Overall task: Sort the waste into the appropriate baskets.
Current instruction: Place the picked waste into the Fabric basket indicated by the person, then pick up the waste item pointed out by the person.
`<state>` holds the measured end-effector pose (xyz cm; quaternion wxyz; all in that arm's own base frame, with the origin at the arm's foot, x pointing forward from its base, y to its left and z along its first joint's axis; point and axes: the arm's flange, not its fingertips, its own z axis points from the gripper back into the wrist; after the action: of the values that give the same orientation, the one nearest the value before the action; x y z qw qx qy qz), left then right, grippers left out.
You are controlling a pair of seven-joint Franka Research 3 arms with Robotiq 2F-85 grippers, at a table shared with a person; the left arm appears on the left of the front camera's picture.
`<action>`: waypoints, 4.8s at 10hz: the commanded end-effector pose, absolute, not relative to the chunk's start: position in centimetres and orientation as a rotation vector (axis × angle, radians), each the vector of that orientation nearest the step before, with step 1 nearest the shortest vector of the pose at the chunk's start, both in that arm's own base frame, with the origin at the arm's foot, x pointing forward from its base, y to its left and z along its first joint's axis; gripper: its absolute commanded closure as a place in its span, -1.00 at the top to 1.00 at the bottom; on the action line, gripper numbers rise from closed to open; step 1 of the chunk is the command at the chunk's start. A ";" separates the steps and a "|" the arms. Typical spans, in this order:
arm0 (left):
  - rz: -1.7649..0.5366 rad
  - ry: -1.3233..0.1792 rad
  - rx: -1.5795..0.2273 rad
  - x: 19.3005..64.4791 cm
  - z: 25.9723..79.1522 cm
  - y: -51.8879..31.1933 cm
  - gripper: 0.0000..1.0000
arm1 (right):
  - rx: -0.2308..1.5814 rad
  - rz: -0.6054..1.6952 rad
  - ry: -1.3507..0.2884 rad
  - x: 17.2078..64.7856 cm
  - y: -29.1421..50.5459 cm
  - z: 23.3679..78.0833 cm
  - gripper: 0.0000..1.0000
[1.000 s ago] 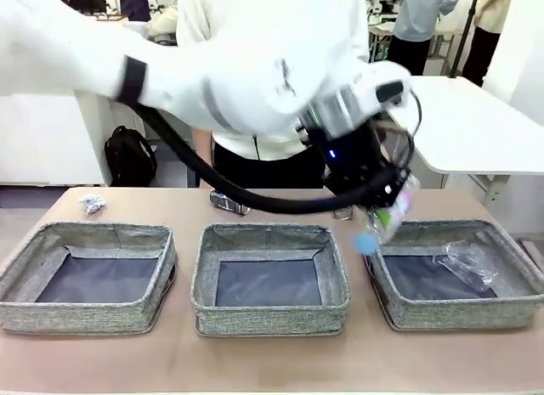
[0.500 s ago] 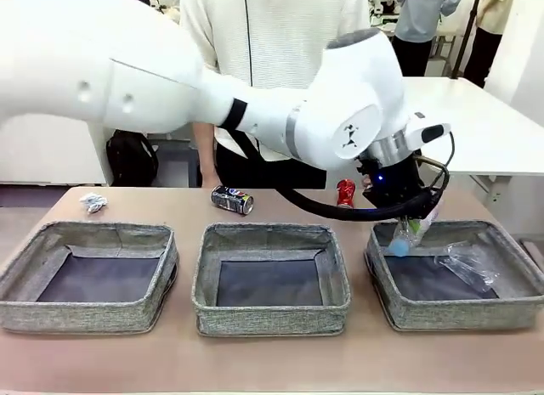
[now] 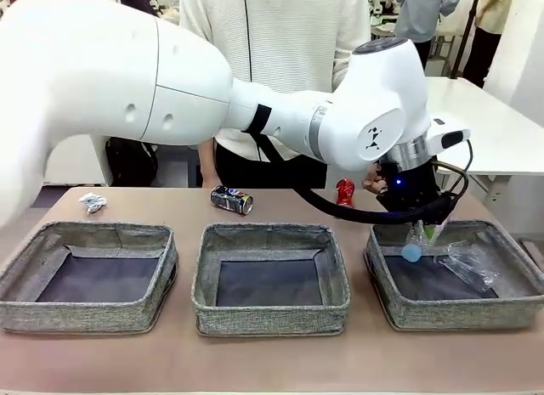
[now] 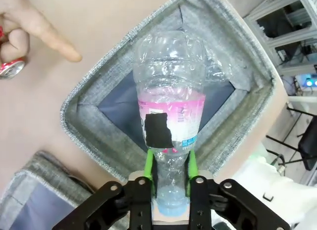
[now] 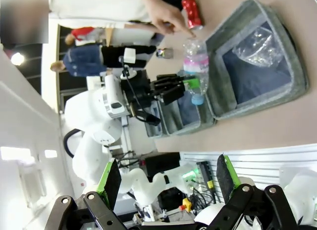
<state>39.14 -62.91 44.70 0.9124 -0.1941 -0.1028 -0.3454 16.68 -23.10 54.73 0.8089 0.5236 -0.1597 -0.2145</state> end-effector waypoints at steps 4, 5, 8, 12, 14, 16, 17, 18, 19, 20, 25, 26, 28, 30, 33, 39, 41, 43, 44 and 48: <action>-0.728 -0.225 -0.381 39.4 45.2 -62.9 0.94 | 1.119 -0.441 -0.338 16.6 -23.3 55.0 1.00; -0.728 -0.220 -0.382 39.3 45.4 -62.8 1.00 | 1.119 -0.441 -0.338 16.6 -23.3 55.0 1.00; -0.739 -0.160 -0.401 38.7 47.0 -61.4 1.00 | 1.119 -0.441 -0.338 16.6 -23.3 55.0 1.00; -0.685 -0.082 -0.448 33.1 57.6 -50.0 1.00 | 1.184 -0.370 -0.283 19.3 -22.0 54.4 1.00; -0.560 -0.091 -0.509 31.7 61.9 -41.5 1.00 | 1.221 -0.277 -0.281 22.2 -19.1 55.0 1.00; -0.351 -0.108 -0.536 32.2 64.9 -32.4 1.00 | 1.301 -0.099 -0.206 25.6 -14.8 55.8 1.00; -0.407 -0.027 -0.667 33.0 66.2 -28.9 1.00 | 1.314 -0.053 -0.171 26.9 -13.1 55.9 1.00; -0.355 -0.005 -0.713 34.2 67.3 -24.9 1.00 | 1.326 0.000 -0.142 28.0 -11.1 55.8 1.00; -0.301 0.044 -0.746 34.9 67.9 -21.2 1.00 | 1.316 0.024 -0.139 28.8 -9.7 55.8 1.00; -0.317 0.108 -0.886 34.9 68.6 -16.9 1.00 | 1.320 0.046 -0.133 29.3 -8.9 55.9 1.00; -0.150 0.028 -1.320 25.4 66.4 0.3 1.00 | 1.458 -0.014 -0.115 30.4 -11.1 56.5 1.00; -0.183 0.036 -1.310 23.3 65.3 0.9 1.00 | 1.514 -0.037 -0.131 30.7 -11.7 56.5 1.00; -0.167 0.034 -1.297 20.5 62.5 1.7 1.00 | 1.621 -0.121 -0.148 31.4 -12.4 56.2 1.00; -0.155 0.053 -1.313 22.9 65.4 2.3 1.00 | 1.486 -0.039 -0.141 30.6 -12.1 55.9 1.00; -0.155 0.053 -1.313 22.9 65.4 2.3 1.00 | 1.486 -0.039 -0.141 30.6 -12.1 55.9 1.00; -0.155 0.053 -1.313 22.9 65.4 2.3 1.00 | 1.486 -0.039 -0.141 30.6 -12.1 55.9 1.00; -0.155 0.053 -1.313 22.9 65.4 2.3 1.00 | 1.486 -0.039 -0.141 30.6 -12.1 55.9 1.00; -0.155 0.053 -1.313 22.9 65.4 2.3 1.00 | 1.486 -0.039 -0.141 30.6 -12.1 55.9 1.00; -0.155 0.053 -1.313 22.9 65.4 2.3 1.00 | 1.486 -0.039 -0.141 30.6 -12.1 55.9 1.00; -0.155 0.053 -1.313 22.9 65.4 2.3 1.00 | 1.486 -0.039 -0.141 30.6 -12.1 55.9 1.00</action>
<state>23.13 2.43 65.19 0.7940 -0.6040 0.0268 -0.0638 30.94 -11.98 55.83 0.7297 0.6804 -0.0617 -0.0263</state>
